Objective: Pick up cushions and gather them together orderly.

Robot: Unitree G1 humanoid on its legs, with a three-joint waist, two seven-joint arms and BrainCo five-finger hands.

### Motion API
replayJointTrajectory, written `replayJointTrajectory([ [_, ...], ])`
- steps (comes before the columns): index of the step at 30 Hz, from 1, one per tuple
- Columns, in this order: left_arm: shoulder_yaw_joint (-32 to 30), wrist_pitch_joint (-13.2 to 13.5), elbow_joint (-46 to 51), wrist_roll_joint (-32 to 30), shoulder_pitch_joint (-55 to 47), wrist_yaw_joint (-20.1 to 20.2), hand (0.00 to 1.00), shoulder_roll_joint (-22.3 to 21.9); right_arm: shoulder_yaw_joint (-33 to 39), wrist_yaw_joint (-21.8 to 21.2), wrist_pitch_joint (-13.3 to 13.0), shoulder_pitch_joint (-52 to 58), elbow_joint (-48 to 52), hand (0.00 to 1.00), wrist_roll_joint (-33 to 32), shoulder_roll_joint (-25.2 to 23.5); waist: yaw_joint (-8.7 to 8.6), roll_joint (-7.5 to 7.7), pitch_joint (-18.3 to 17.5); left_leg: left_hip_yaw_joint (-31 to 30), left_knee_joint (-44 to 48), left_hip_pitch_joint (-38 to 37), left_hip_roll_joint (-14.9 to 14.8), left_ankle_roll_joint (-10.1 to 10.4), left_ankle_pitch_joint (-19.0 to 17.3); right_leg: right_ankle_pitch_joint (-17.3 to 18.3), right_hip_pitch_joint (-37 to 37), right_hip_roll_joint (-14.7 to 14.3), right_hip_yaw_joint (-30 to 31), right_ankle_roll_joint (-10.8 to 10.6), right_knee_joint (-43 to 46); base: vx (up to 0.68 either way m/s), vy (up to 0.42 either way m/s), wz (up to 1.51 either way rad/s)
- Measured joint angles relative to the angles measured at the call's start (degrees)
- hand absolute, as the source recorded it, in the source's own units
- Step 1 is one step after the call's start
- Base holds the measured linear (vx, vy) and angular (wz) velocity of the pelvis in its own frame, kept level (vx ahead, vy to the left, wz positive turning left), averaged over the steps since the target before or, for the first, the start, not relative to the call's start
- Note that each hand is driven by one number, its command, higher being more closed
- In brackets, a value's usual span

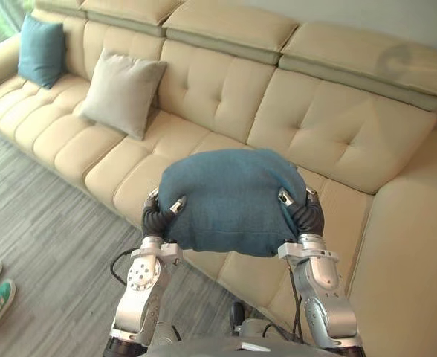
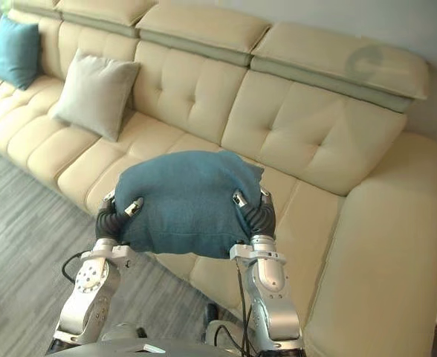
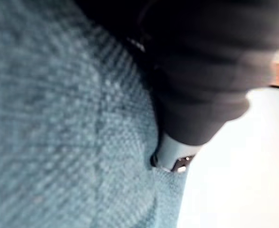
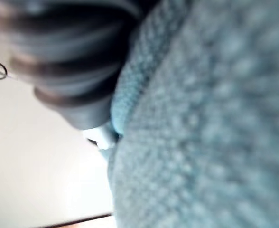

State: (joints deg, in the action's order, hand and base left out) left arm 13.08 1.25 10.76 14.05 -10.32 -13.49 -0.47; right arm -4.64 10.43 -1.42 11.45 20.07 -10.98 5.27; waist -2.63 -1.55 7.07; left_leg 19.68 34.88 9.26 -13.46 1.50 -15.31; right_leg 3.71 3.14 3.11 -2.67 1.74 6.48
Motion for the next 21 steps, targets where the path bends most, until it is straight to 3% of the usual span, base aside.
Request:
replayJointTrajectory([
  [1, 0.06, 0.0, 0.04, 0.11, -0.53, 0.03, 1.0, -0.22, -0.08, 0.0, 0.0, 0.16, 0.0, 1.0, 0.0, 0.05, 0.23, -0.18, 0.01, -0.94, -3.02, 0.32, 0.15, 0.19, 0.17, 0.52, 0.25, 0.47, 0.96, -0.7, 1.17, 0.17, 0.322, -1.18],
  [2, 0.39, -0.01, 0.06, 0.42, -1.76, 0.03, 1.0, -0.88, -0.31, 0.0, -0.01, 0.98, 0.27, 1.0, 0.01, 0.56, 0.53, -1.43, -0.71, -4.91, -14.66, 0.36, 0.95, 0.48, 3.28, 2.45, 1.93, 0.41, 3.98, -3.46, 4.95, 0.21, 0.444, -1.36],
  [3, 0.54, -0.02, 0.47, 0.42, -2.71, 0.04, 1.0, -2.22, -0.51, 0.04, -0.03, 1.44, 1.41, 1.0, 0.01, 2.46, 0.7, -4.93, -1.38, -11.53, -22.69, -0.07, 0.62, 4.27, 14.5, 4.64, 4.22, -1.74, 6.54, -5.64, 8.23, 0.2, 0.472, -1.4],
  [4, 0.19, -0.21, 0.0, 0.44, -2.84, 0.02, 1.0, -1.65, -1.02, 0.02, 0.13, 1.53, 0.4, 1.0, 0.01, 2.02, 0.38, -3.81, -1.35, -11.3, -20.32, -0.16, 2.03, 6.93, 13.42, 5.5, 4.83, -0.54, 8.81, -6.1, 9.7, 0.21, 0.353, -1.23],
  [5, -0.44, -0.47, 0.55, 0.41, -3.18, 0.03, 1.0, -1.38, -1.53, 0.01, 0.15, 2.54, 0.25, 1.0, 0.0, 0.47, 0.78, -1.98, -1.37, -16.49, -18.5, -0.16, 4.66, 7.31, 12.79, 4.59, 5.94, 1.2, 9.78, -6.0, 9.89, 0.16, 0.192, -1.01],
  [6, -0.88, -0.47, 1.46, 0.39, -3.68, 0.02, 1.0, -1.05, -2.23, -0.07, 0.14, 2.5, 0.23, 1.0, 0.0, 0.05, 1.21, -1.11, -1.41, -19.47, -17.79, -0.11, 5.89, 7.03, 12.17, 4.54, 6.24, 1.9, 11.19, -6.11, 9.13, 0.17, 0.158, -1.05],
  [8, -1.23, -0.47, 2.95, 0.38, -4.89, 0.02, 1.0, -0.29, -2.55, -0.67, 0.14, 2.5, -0.04, 1.0, -0.01, -0.36, 1.23, -1.03, -1.4, -21.98, -17.37, -0.26, 6.5, 6.86, 9.72, 2.35, 6.15, 2.13, 14.15, -7.65, 5.91, 0.05, 0.159, -0.93],
  [9, -1.76, -0.47, 3.95, 0.38, -6.12, 0.02, 1.0, 0.01, -3.14, -1.58, 0.21, 2.34, -0.95, 1.0, 0.0, -0.62, 1.52, -0.98, -1.42, -19.52, -17.24, -0.77, 5.77, 6.41, 7.25, 0.13, 6.93, 1.44, 16.94, -9.1, 3.42, 0.0, 0.166, -0.92],
  [13, -1.99, -0.47, 4.4, 0.41, -7.97, 0.02, 1.0, 0.5, -3.97, -1.75, 0.29, 2.72, -1.57, 1.0, 0.12, -0.66, 2.6, -0.25, -1.39, -11.02, -18.05, -3.12, 4.56, 5.55, 3.34, -5.24, 8.87, 0.09, 25.58, -9.69, -0.72, -0.05, 0.124, -1.43],
  [17, -1.99, -0.47, 4.25, 0.45, -8.9, 0.08, 1.0, 1.1, -4.16, -2.21, 0.29, 2.73, -3.73, 1.0, 0.18, -0.72, 2.17, 2.41, -2.13, -3.13, -16.82, -4.3, 5.35, 4.51, -0.28, -8.37, 11.34, -0.3, 32.19, -9.08, -3.87, -0.12, 0.095, -1.35],
  [21, -1.98, -0.52, 3.19, 0.49, -8.87, 0.49, 1.0, 1.08, -4.08, -2.38, 0.27, 2.65, -6.13, 1.0, 0.69, -0.69, 0.78, 2.7, -2.28, -1.15, -14.47, -4.3, 5.99, 3.92, -2.23, -10.09, 12.57, -1.28, 36.82, -9.25, -5.35, -0.01, 0.065, -0.73],
])
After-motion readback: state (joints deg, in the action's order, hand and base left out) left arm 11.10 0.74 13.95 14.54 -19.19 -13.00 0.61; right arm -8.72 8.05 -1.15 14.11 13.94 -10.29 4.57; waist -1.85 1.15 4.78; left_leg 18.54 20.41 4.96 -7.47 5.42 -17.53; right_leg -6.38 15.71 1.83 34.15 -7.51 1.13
